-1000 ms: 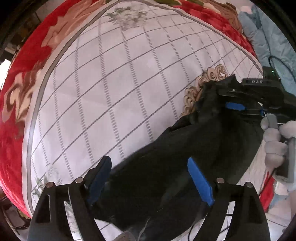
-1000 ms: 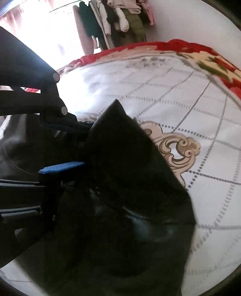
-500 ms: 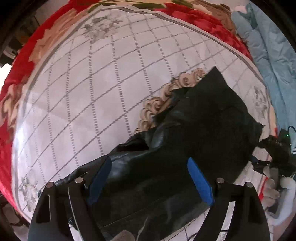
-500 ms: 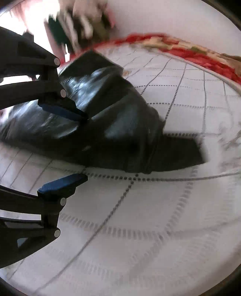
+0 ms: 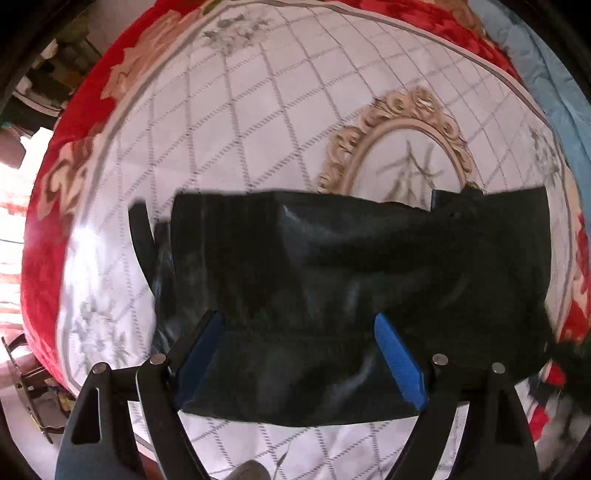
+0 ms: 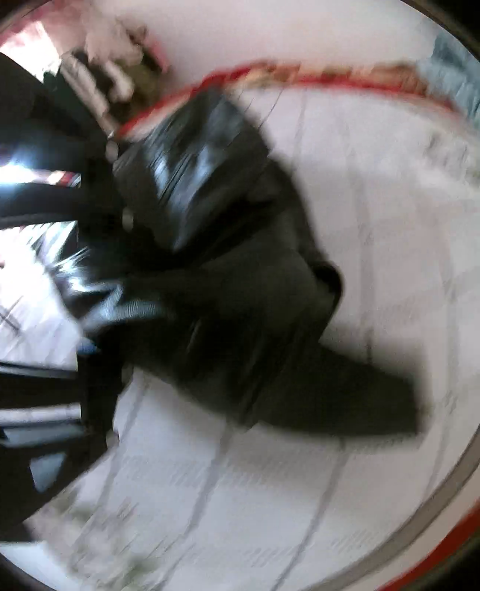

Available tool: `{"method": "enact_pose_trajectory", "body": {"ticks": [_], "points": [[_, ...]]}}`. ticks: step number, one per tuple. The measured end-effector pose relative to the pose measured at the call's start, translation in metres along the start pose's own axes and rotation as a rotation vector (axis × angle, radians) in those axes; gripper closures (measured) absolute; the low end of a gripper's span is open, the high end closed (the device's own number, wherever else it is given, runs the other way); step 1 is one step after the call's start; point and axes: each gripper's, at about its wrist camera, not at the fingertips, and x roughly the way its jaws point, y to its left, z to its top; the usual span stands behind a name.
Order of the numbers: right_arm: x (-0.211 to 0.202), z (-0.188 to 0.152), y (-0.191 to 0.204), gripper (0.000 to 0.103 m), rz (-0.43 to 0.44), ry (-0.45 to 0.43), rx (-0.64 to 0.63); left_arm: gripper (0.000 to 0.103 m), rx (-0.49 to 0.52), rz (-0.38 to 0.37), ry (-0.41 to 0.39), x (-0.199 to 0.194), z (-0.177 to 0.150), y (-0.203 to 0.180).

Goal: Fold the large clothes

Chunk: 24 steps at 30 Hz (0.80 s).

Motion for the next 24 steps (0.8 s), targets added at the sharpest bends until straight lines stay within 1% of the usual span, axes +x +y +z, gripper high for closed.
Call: {"method": "enact_pose_trajectory", "body": {"ticks": [1, 2, 4, 6, 7, 8, 9, 10, 11, 12, 14, 16, 17, 18, 19, 20, 21, 23, 24], "points": [[-0.009, -0.008, -0.012, 0.059, 0.04, 0.016, 0.011, 0.019, 0.004, -0.015, -0.006, 0.002, 0.003, -0.006], [-0.016, -0.014, -0.017, 0.058, 0.055, 0.016, 0.004, 0.019, 0.016, -0.021, -0.019, 0.004, 0.009, -0.014], [-0.039, -0.03, -0.015, 0.058, -0.025, -0.013, -0.085, 0.019, 0.041, -0.023, -0.047, 0.011, 0.024, -0.03], [-0.056, -0.044, -0.001, 0.058, -0.072, -0.051, -0.174, 0.019, 0.059, 0.001, -0.068, 0.026, 0.044, -0.044], [-0.061, -0.048, 0.012, 0.058, -0.064, -0.057, -0.222, 0.019, 0.061, 0.009, -0.06, 0.035, 0.05, -0.048], [-0.06, -0.044, 0.026, 0.058, -0.058, -0.047, -0.274, 0.019, 0.051, 0.007, -0.036, 0.049, 0.059, -0.048], [-0.055, -0.042, 0.043, 0.058, -0.06, -0.034, -0.312, 0.018, 0.04, -0.003, -0.017, 0.059, 0.064, -0.047], [-0.046, -0.044, 0.066, 0.058, -0.058, -0.014, -0.386, 0.012, 0.029, -0.01, 0.007, 0.07, 0.068, -0.045], [-0.042, -0.044, 0.083, 0.058, -0.059, -0.012, -0.428, 0.004, 0.016, -0.012, 0.022, 0.078, 0.071, -0.041], [-0.035, -0.042, 0.099, 0.06, -0.064, -0.009, -0.456, 0.001, 0.001, -0.022, 0.026, 0.081, 0.072, -0.035], [-0.01, -0.044, 0.142, 0.065, -0.086, 0.006, -0.555, 0.0, -0.014, -0.056, 0.028, 0.082, 0.072, -0.027], [0.023, -0.042, 0.184, 0.067, -0.124, 0.007, -0.635, 0.0, -0.02, -0.066, 0.02, 0.08, 0.07, -0.024], [0.04, -0.037, 0.197, 0.071, -0.146, 0.027, -0.66, 0.0, -0.013, -0.063, 0.013, 0.079, 0.07, -0.023], [0.062, -0.028, 0.214, 0.082, -0.204, 0.036, -0.673, 0.0, -0.011, -0.062, 0.005, 0.079, 0.07, -0.023], [0.08, -0.019, 0.226, 0.083, -0.268, 0.039, -0.672, 0.0, -0.016, -0.062, -0.003, 0.078, 0.069, -0.02], [0.102, -0.009, 0.227, 0.083, -0.321, 0.062, -0.657, 0.0, -0.023, -0.064, -0.009, 0.079, 0.07, -0.017], [0.111, -0.002, 0.227, 0.083, -0.328, 0.064, -0.627, 0.0, -0.028, -0.071, -0.01, 0.079, 0.07, -0.015], [0.11, 0.001, 0.232, 0.083, -0.358, 0.095, -0.588, 0.0, -0.046, -0.084, -0.01, 0.077, 0.071, -0.008], [0.108, -0.001, 0.235, 0.083, -0.371, 0.104, -0.594, 0.0, -0.049, -0.09, -0.014, 0.073, 0.07, -0.004]]}}
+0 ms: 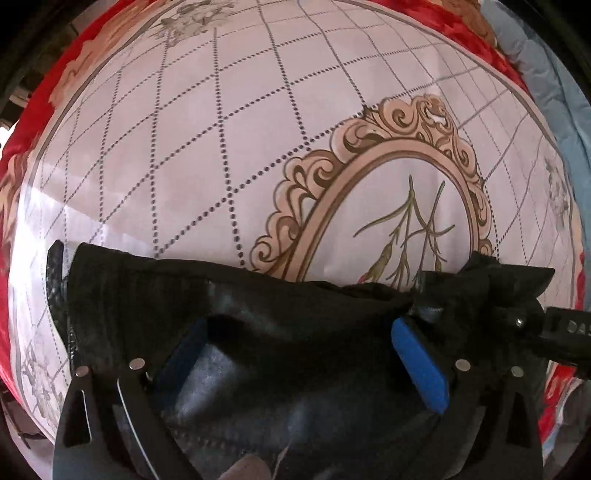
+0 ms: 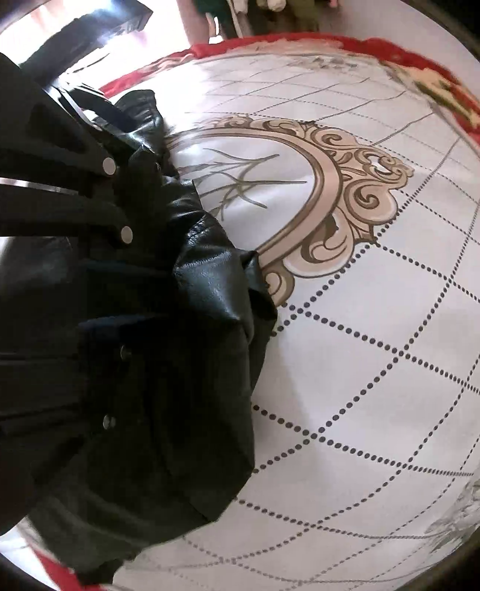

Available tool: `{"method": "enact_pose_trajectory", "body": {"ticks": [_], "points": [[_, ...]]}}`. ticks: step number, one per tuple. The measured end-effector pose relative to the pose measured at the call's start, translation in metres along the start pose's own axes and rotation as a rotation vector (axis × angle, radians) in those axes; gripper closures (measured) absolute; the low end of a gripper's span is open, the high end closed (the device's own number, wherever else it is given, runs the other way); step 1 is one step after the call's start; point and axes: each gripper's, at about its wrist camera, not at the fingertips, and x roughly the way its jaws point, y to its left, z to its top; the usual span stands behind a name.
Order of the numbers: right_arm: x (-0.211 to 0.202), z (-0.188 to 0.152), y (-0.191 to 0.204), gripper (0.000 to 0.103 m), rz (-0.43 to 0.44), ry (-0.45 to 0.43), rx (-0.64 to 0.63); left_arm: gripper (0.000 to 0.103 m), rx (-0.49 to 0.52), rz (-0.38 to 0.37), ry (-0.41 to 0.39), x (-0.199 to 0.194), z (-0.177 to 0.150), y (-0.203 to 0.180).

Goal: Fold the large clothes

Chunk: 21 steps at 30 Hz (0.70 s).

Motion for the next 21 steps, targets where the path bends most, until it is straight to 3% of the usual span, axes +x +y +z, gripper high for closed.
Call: {"method": "enact_pose_trajectory", "body": {"ticks": [3, 8, 13, 16, 21], "points": [[-0.023, -0.014, 0.01, 0.083, 0.0, -0.023, -0.057, 0.0, 0.004, 0.009, -0.03, -0.021, -0.007, 0.012], [-0.041, -0.054, 0.041, 0.083, 0.087, -0.039, -0.154, 0.0, 0.009, 0.083, -0.036, -0.037, -0.027, 0.037], [0.03, -0.043, 0.058, 0.087, -0.09, 0.007, -0.177, 0.0, -0.024, 0.105, 0.013, -0.019, -0.042, 0.049], [0.033, -0.038, 0.07, 0.087, -0.159, 0.045, -0.182, 0.0, -0.03, 0.108, 0.011, -0.016, -0.044, 0.053], [0.042, -0.025, 0.072, 0.087, -0.151, 0.121, -0.158, 0.0, -0.011, 0.102, -0.002, -0.018, -0.043, 0.044]]}}
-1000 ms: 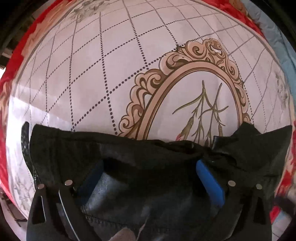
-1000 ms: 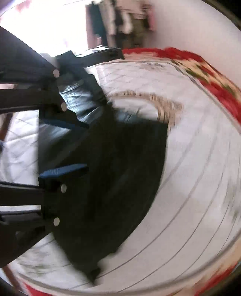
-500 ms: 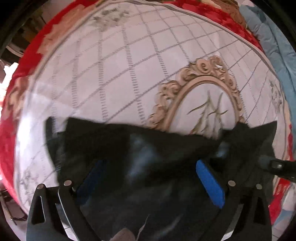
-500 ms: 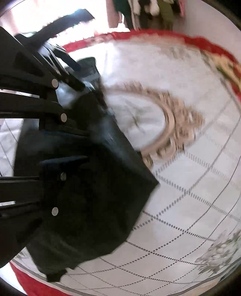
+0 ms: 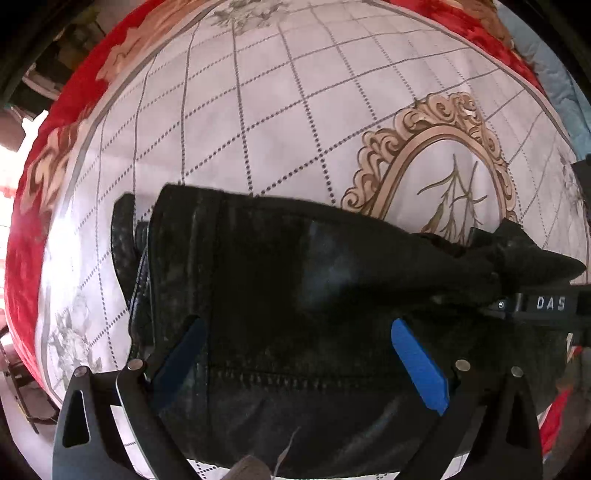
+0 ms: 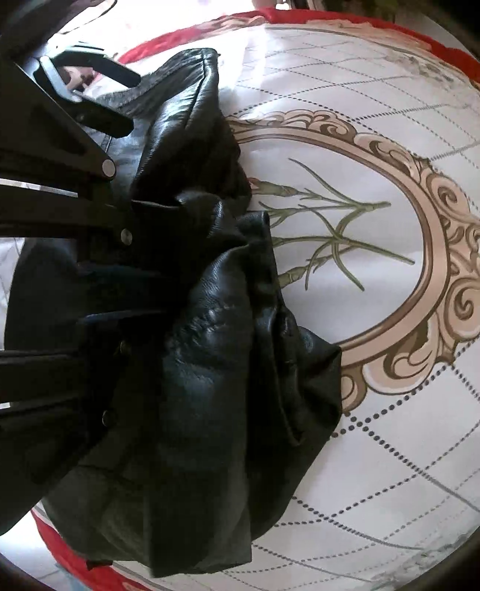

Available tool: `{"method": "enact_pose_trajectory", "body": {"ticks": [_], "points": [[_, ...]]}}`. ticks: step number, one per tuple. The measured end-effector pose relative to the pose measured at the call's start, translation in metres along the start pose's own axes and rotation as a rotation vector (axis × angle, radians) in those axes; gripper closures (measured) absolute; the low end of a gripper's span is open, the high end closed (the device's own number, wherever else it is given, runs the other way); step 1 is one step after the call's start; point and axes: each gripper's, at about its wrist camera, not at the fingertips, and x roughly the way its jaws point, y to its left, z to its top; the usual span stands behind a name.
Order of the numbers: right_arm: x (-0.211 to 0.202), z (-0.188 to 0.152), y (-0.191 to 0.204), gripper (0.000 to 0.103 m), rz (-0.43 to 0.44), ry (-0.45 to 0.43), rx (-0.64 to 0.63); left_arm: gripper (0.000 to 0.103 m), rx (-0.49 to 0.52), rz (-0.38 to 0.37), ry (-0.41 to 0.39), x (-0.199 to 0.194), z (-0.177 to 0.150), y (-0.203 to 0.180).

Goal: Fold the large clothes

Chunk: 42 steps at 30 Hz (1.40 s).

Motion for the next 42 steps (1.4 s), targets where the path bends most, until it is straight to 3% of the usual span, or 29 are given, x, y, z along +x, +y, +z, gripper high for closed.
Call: {"method": "enact_pose_trajectory", "body": {"ticks": [3, 5, 7, 10, 13, 16, 18, 21, 24, 26, 28, 30, 34, 38, 42], "points": [[-0.006, -0.001, -0.011, 0.085, 0.069, 0.003, 0.018, 0.0, 0.016, -0.002, -0.012, -0.008, 0.004, -0.002], [-0.025, -0.018, -0.033, 0.078, 0.202, -0.058, 0.079, 0.0, 0.031, -0.005, -0.024, -0.018, -0.002, -0.011], [-0.042, -0.045, -0.06, 0.045, 0.271, -0.123, 0.151, 0.0, 0.059, -0.012, -0.033, -0.024, -0.006, -0.022], [-0.061, -0.103, -0.114, 0.041, 0.359, -0.25, 0.281, 0.0, 0.102, -0.032, -0.04, -0.031, -0.011, -0.041], [-0.068, -0.16, -0.17, 0.03, 0.4, -0.352, 0.433, 0.0, 0.148, -0.039, -0.039, -0.03, -0.021, -0.065], [-0.044, -0.21, -0.23, 0.029, 0.433, -0.401, 0.598, 0.0, 0.216, 0.033, -0.047, -0.028, -0.02, -0.096], [-0.018, -0.212, -0.252, 0.029, 0.484, -0.396, 0.642, 0.0, 0.237, 0.054, -0.047, -0.018, -0.021, -0.103], [0.024, -0.207, -0.268, 0.029, 0.665, -0.413, 0.674, 0.0, 0.251, 0.057, 0.013, 0.007, -0.026, -0.107], [0.043, -0.192, -0.264, 0.029, 0.828, -0.514, 0.679, 0.0, 0.232, 0.036, 0.038, 0.018, -0.026, -0.104], [0.045, -0.181, -0.259, 0.029, 0.892, -0.555, 0.671, 0.0, 0.245, 0.037, 0.045, 0.02, -0.025, -0.104], [0.049, -0.166, -0.254, 0.031, 0.941, -0.592, 0.676, 0.0, 0.26, 0.052, 0.045, 0.022, -0.023, -0.107], [0.051, -0.156, -0.254, 0.08, 0.961, -0.597, 0.665, 0.0, 0.258, 0.067, 0.035, 0.024, -0.018, -0.111], [0.031, -0.149, -0.242, 0.088, 0.963, -0.674, 0.638, 0.0, 0.25, 0.06, 0.047, 0.035, -0.002, -0.122], [-0.027, -0.16, -0.221, 0.089, 0.923, -0.742, 0.513, 0.0, 0.229, -0.007, 0.037, 0.04, 0.007, -0.136], [-0.084, -0.167, -0.19, 0.089, 0.808, -0.777, 0.367, 0.0, 0.244, -0.09, 0.028, 0.044, 0.019, -0.157]]}}
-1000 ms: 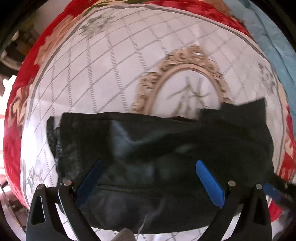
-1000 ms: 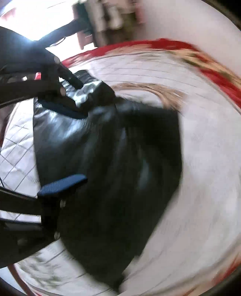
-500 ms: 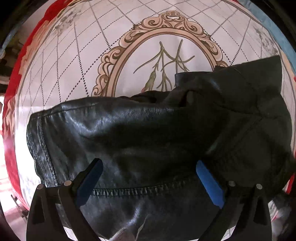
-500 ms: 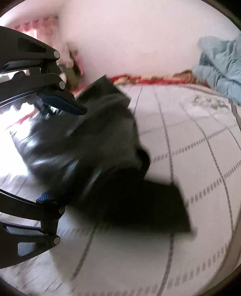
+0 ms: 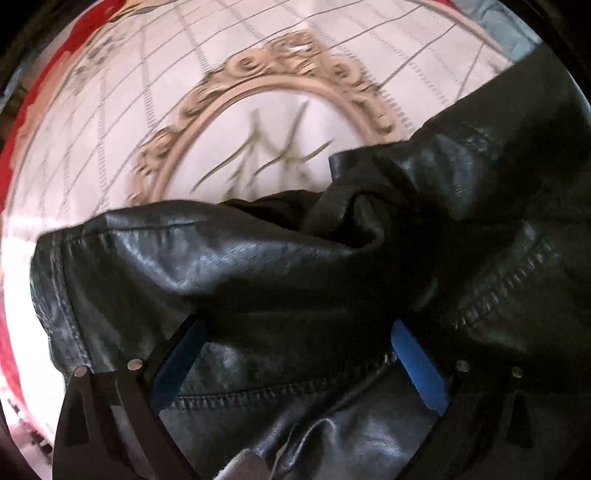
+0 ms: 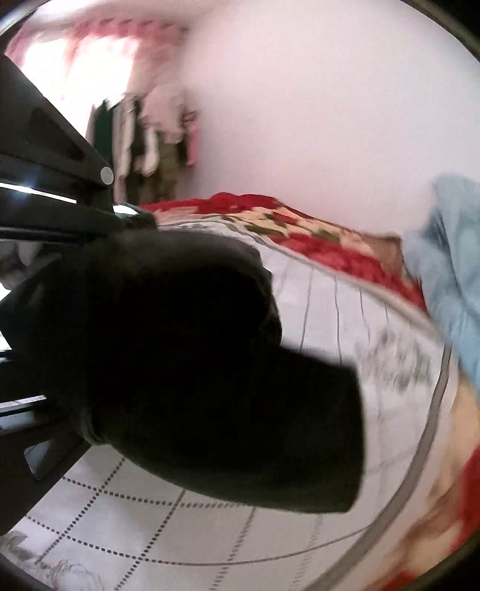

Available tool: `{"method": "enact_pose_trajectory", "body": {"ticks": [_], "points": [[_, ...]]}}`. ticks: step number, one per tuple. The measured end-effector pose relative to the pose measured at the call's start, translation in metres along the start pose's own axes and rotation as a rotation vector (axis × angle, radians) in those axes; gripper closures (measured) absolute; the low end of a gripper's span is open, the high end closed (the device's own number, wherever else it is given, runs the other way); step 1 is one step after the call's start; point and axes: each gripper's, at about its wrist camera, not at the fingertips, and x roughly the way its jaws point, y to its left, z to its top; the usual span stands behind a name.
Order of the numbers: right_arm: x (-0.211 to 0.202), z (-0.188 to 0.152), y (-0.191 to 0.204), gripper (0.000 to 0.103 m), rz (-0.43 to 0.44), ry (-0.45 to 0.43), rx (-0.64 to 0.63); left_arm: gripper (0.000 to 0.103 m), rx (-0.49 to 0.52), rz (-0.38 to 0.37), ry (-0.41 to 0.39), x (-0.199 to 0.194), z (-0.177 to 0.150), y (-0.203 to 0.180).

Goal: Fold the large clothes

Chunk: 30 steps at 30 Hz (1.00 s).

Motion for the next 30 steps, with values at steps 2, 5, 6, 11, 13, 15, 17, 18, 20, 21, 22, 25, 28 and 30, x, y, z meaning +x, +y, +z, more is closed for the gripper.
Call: {"method": "enact_pose_trajectory", "body": {"ticks": [2, 5, 6, 11, 13, 15, 17, 18, 20, 21, 22, 25, 28, 30], "points": [[0.003, -0.001, 0.026, 0.089, -0.03, 0.012, -0.064, 0.0, -0.008, -0.072, 0.0, 0.002, 0.008, -0.001], [0.014, -0.007, 0.07, 0.09, -0.113, 0.034, -0.202, 0.0, -0.058, -0.12, 0.007, -0.004, 0.014, 0.013], [0.018, -0.011, 0.084, 0.09, -0.133, 0.044, -0.244, 0.0, -0.097, -0.132, 0.008, -0.011, 0.013, 0.027], [0.04, -0.061, 0.152, 0.09, -0.231, 0.115, -0.495, 0.0, -0.34, -0.13, -0.097, -0.072, -0.025, 0.137], [0.06, -0.087, 0.176, 0.09, -0.255, 0.157, -0.592, 0.0, -0.436, -0.092, -0.125, -0.091, -0.051, 0.188], [0.091, -0.116, 0.196, 0.09, -0.257, 0.218, -0.66, 0.0, -0.52, -0.035, -0.147, -0.108, -0.084, 0.24], [0.131, -0.156, 0.21, 0.09, -0.262, 0.288, -0.732, 0.0, -0.583, 0.047, -0.162, -0.124, -0.117, 0.273], [0.145, -0.168, 0.212, 0.09, -0.265, 0.319, -0.75, 0.0, -0.609, 0.085, -0.171, -0.131, -0.13, 0.288], [0.188, -0.207, 0.213, 0.09, -0.287, 0.41, -0.802, 0.0, -0.646, 0.149, -0.175, -0.142, -0.153, 0.316], [0.204, -0.222, 0.21, 0.09, -0.3, 0.45, -0.814, 0.0, -0.661, 0.166, -0.176, -0.145, -0.161, 0.326], [0.221, -0.238, 0.204, 0.088, -0.316, 0.493, -0.825, 0.0, -0.671, 0.177, -0.175, -0.147, -0.17, 0.331], [0.266, -0.273, 0.175, 0.072, -0.364, 0.689, -0.767, 0.0, -0.69, 0.201, -0.177, -0.157, -0.188, 0.347], [0.27, -0.277, 0.163, 0.036, -0.306, 0.822, -0.667, 0.0, -0.694, 0.192, -0.205, -0.175, -0.19, 0.351], [0.252, -0.264, 0.169, 0.032, -0.248, 0.836, -0.633, 0.0, -0.675, 0.18, -0.238, -0.187, -0.182, 0.346]]}}
